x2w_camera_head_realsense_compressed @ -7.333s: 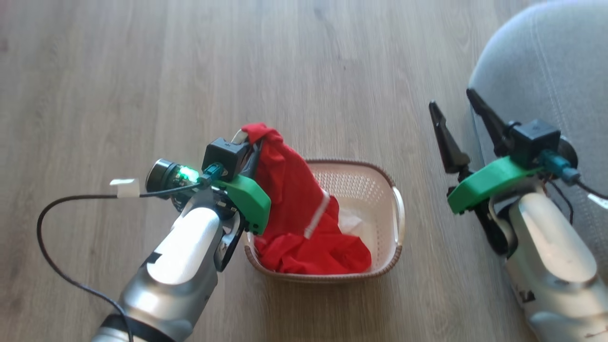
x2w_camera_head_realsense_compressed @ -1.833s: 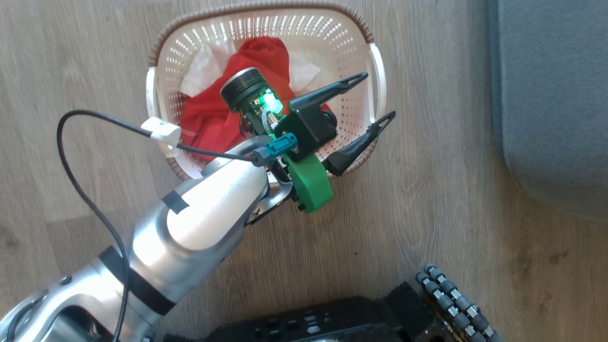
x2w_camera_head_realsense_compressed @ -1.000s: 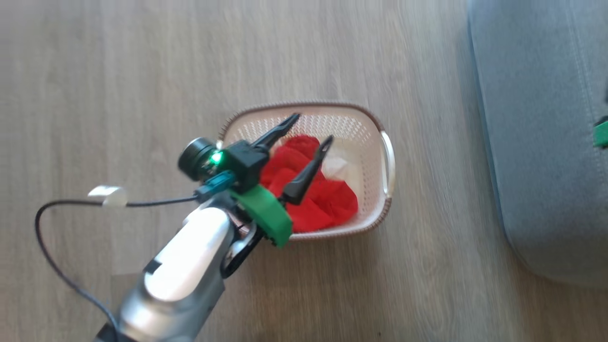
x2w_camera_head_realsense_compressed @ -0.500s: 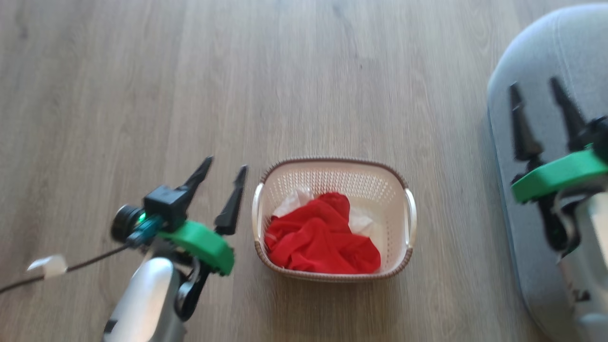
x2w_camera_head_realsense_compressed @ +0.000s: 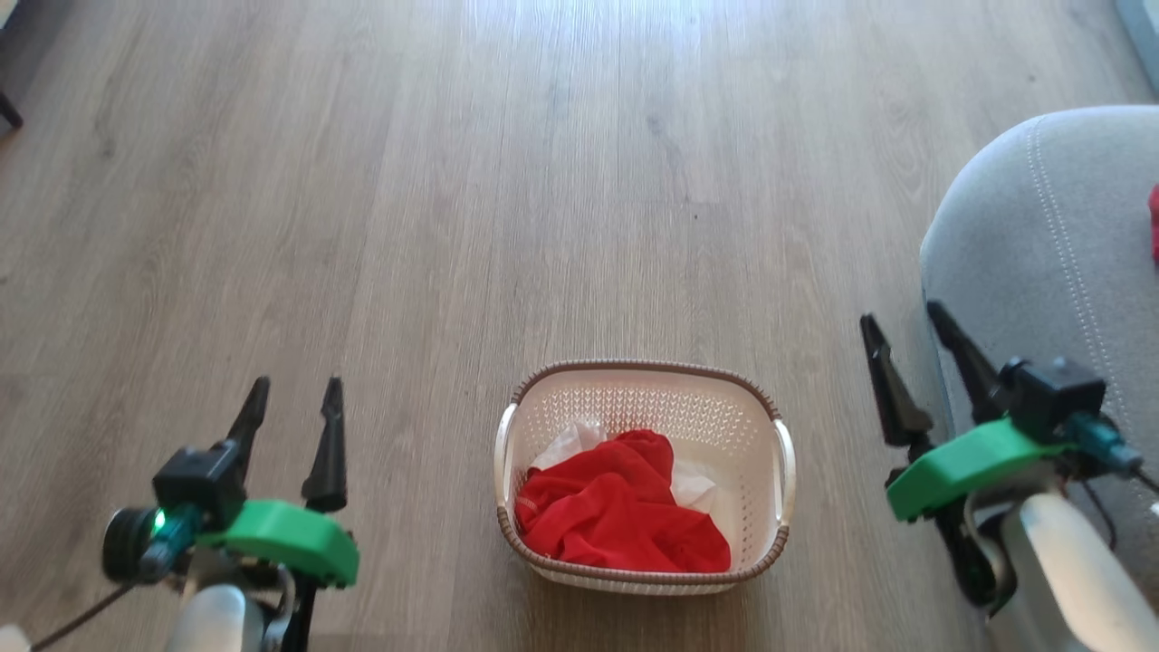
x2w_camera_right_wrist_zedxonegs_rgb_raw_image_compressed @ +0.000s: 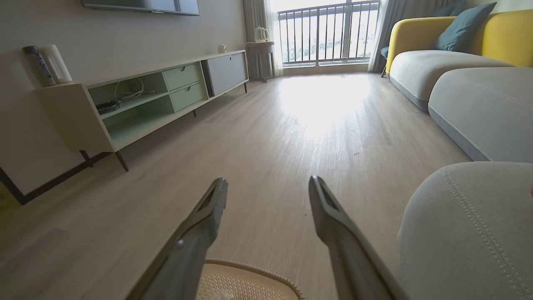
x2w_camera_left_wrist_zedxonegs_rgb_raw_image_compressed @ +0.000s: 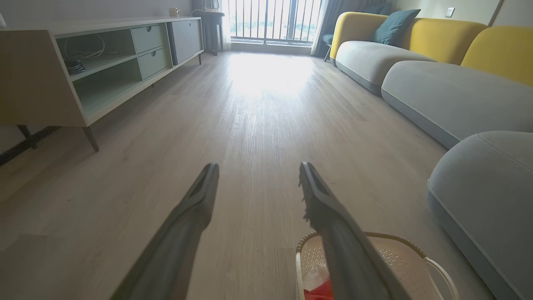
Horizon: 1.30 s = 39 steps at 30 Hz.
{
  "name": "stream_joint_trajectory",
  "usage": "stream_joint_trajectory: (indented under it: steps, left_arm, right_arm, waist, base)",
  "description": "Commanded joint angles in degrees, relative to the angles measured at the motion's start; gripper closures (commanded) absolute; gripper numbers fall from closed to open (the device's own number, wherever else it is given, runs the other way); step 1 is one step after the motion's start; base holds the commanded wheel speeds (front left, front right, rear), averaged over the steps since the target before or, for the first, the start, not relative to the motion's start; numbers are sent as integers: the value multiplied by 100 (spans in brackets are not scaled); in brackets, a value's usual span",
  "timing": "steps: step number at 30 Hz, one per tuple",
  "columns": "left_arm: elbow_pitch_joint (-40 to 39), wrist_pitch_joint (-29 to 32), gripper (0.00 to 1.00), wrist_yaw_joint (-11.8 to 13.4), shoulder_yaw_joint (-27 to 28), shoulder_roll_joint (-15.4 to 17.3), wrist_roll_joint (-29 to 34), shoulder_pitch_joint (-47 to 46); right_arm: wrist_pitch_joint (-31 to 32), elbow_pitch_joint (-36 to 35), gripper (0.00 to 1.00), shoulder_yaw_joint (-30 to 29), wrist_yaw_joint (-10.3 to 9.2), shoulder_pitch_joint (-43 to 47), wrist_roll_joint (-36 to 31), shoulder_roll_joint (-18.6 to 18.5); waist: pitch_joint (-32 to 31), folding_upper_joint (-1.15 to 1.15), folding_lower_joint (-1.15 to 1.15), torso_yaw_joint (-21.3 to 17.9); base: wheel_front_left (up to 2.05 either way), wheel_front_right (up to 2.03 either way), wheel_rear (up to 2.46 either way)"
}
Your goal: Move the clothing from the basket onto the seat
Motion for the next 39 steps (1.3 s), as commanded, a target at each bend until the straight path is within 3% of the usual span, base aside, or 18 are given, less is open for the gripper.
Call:
stream_joint_trajectory:
  steps: [1,9,29,39]
  left_arm:
    - [-262,-28,0,51,293,20,73,-41]
    - [-619,-28,0,86,537,-46,194,459]
    - [-1046,-28,0,312,225,-58,98,696]
    - [-822,-28,0,251,-73,-58,19,463]
  right_arm:
    - [-37,-200,0,85,-1,-11,-50,30]
    - [-37,-221,0,-70,-1,352,-187,207]
    - [-37,-299,0,-304,-1,432,-329,357]
    - [-37,-656,0,-263,-1,57,-347,278]
  waist:
    - [-50,0,1,-10]
    - [-187,0,1,-69]
    - [-143,0,1,-197]
    - [514,0,1,-349]
  base:
    - [0,0,0]
    - [0,0,0]
    - [0,0,0]
    - [0,0,0]
